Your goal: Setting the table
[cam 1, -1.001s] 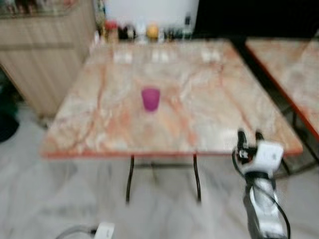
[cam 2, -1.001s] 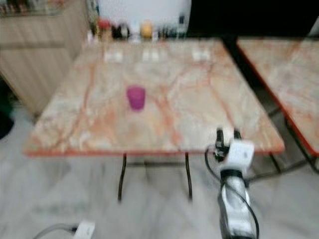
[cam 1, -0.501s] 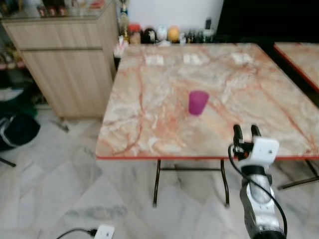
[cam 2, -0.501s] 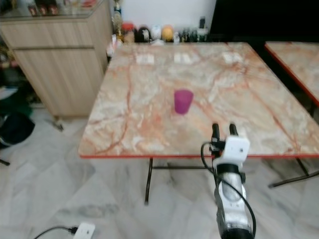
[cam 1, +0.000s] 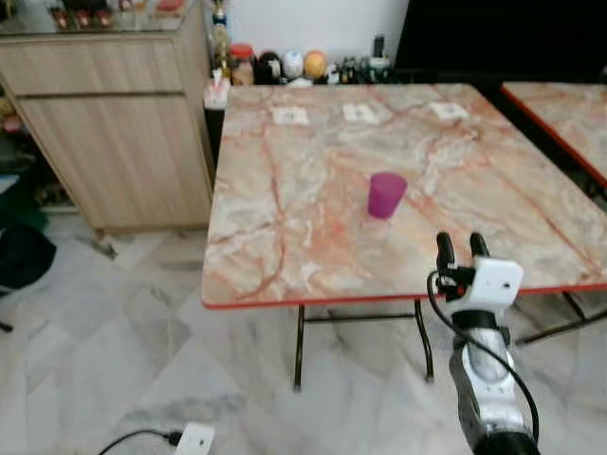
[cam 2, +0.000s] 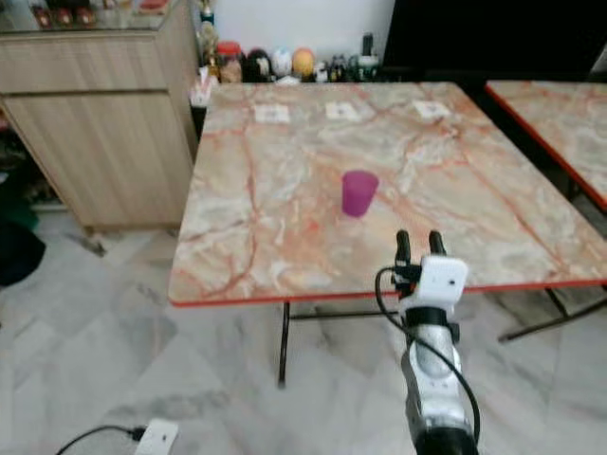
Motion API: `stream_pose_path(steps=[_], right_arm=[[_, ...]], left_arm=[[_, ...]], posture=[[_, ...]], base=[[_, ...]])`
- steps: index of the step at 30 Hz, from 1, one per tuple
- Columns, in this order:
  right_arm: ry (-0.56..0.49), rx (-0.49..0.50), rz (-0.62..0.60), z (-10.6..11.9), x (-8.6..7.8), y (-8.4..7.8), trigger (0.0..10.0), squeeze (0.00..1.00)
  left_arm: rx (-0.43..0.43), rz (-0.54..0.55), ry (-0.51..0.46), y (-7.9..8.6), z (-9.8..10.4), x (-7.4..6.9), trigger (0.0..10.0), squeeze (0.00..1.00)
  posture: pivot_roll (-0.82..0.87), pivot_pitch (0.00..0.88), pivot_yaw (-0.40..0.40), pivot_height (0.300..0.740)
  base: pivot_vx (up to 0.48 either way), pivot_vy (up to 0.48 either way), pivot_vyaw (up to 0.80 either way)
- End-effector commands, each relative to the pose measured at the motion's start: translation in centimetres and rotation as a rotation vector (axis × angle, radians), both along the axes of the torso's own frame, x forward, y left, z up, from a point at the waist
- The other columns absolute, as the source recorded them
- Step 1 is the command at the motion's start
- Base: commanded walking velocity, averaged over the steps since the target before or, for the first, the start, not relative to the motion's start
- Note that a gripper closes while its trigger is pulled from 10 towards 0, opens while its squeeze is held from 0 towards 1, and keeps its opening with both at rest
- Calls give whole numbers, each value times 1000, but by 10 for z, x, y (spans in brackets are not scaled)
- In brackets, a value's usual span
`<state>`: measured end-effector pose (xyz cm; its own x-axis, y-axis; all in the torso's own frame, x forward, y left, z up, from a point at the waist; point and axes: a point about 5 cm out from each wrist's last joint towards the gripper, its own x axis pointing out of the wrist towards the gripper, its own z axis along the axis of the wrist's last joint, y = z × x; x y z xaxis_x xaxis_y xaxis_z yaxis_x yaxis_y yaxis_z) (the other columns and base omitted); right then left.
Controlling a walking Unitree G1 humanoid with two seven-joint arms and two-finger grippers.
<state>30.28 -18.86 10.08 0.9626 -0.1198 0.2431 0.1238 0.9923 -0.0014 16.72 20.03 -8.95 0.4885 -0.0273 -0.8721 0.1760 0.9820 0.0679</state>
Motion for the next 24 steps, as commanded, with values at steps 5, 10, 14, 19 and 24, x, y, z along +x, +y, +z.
stream_pose_path(steps=[5,10,14,19,24], right_arm=[[-4,9,-18,-2,0,-2,10000,0],[-3,9,-11,0,5,-2,10000,0],[-8,7,5,4,10,3,10000,0],[-15,10,8,5,10,6,10000,0],[-22,-2,16,7,11,5,10000,0]], left_arm=[[20,-33,29,1,-2,-5,10000,0],[24,-42,28,1,-2,-5,10000,0],[27,-47,25,1,-2,-3,10000,0],[26,-44,25,0,-1,-3,10000,0],[25,-41,24,0,-1,-2,10000,0]], posture=[[59,0,-14,740],[66,0,-17,740],[55,0,-11,740],[59,0,-10,740],[55,0,-13,740]], base=[[0,0,0],[307,0,0],[315,0,0],[316,0,0],[319,0,0]])
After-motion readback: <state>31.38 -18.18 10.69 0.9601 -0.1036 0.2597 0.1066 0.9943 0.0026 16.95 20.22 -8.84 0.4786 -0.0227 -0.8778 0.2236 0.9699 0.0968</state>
